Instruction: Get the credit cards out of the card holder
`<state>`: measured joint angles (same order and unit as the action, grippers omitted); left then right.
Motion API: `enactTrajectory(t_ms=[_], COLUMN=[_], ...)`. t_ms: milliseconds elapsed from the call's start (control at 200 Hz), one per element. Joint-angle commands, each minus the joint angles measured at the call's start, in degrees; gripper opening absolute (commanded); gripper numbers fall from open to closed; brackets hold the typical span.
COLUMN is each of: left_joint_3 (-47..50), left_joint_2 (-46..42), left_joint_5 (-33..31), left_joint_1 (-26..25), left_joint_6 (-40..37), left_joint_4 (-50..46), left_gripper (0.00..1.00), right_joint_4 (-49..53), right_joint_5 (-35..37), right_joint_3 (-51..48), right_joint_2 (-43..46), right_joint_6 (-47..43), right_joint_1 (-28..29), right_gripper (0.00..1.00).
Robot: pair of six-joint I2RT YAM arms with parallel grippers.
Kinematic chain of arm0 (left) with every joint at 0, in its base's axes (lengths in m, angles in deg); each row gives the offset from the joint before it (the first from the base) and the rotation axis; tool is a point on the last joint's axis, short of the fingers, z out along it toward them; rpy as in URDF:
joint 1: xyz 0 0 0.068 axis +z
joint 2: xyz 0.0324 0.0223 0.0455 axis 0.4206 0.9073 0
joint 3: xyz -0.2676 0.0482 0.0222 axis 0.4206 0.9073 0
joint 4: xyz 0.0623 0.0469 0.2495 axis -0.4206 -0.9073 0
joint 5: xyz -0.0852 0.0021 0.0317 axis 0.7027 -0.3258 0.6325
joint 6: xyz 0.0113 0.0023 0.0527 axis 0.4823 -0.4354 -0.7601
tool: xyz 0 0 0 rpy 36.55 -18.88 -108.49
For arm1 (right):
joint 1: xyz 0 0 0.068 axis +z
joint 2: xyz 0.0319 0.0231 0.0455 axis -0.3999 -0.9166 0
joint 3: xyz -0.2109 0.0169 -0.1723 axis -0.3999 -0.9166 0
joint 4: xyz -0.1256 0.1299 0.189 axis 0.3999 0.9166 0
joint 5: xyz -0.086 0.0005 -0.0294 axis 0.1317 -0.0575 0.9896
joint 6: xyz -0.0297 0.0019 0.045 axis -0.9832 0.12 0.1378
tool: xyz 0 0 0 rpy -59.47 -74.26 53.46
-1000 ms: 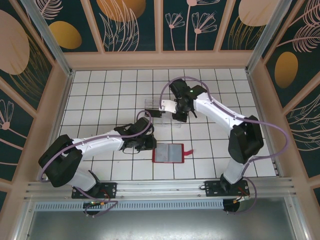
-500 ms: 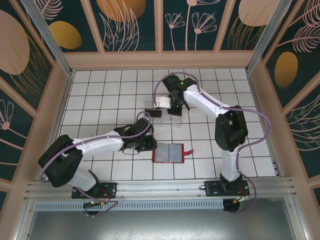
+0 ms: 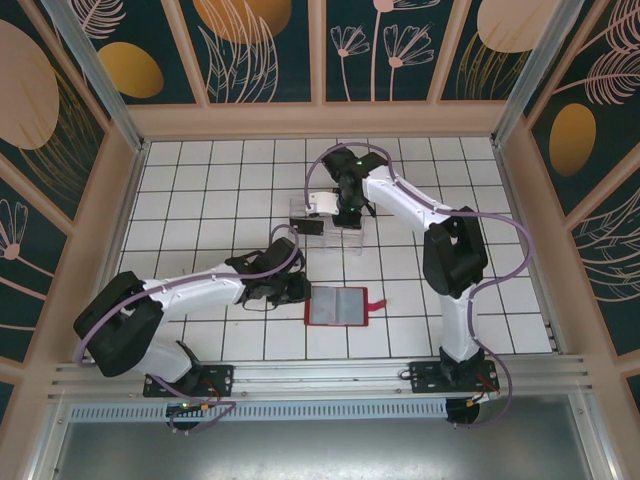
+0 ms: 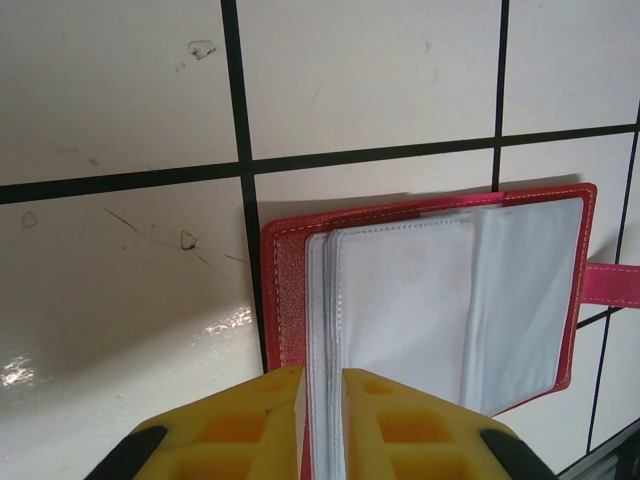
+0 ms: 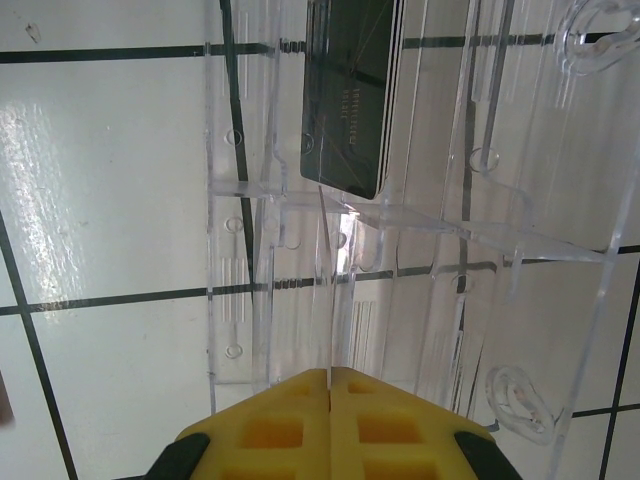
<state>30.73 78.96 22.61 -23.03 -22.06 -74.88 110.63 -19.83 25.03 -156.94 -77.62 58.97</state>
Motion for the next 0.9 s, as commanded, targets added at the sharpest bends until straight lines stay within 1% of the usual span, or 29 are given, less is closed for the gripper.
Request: enactTrajectory(t_ms=[0,896], left_joint_3=[0.66,0.65], left_joint_2=[-1.34,-1.69], left_joint_5=[0.42,0.69], left_joint_1=[0.50,0.52], left_joint_6=[0.90,1.40], left_joint_4=[0.22,0.58], left_gripper=[0.18,0.17], right_joint_4=[2.21,2.11], right_joint_5=[0.89,3.22], right_joint_3=[-0.28,-2.95], right_joint_2=[-0.09,4.30], right_joint_6=[-0.44,1.51], right_joint_1=[-0.33,0.02], right_gripper=[0.00,0.00])
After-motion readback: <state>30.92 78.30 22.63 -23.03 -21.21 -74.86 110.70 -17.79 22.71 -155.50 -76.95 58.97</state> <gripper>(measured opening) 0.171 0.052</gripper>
